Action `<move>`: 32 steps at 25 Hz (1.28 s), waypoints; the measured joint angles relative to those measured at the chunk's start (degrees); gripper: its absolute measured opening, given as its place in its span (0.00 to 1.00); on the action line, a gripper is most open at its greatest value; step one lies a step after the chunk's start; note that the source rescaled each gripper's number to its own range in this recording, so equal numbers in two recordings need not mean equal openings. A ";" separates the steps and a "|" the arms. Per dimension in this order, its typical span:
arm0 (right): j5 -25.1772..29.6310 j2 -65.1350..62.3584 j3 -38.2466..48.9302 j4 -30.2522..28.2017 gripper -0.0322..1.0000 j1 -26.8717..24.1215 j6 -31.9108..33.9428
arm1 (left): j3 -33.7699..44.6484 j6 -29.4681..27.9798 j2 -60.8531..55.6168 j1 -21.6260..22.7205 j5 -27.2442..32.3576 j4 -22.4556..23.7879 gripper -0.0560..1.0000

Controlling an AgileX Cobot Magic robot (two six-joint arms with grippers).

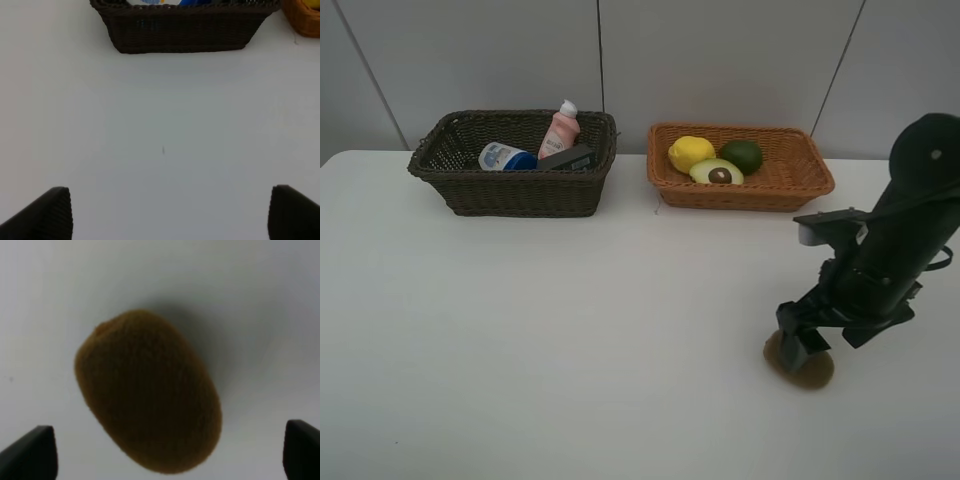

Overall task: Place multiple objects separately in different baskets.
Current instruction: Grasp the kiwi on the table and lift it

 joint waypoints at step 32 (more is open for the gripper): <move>-6.01 10.39 -0.21 0.85 0.42 0.00 -2.35 | 0.00 0.00 0.00 0.00 0.00 0.00 1.00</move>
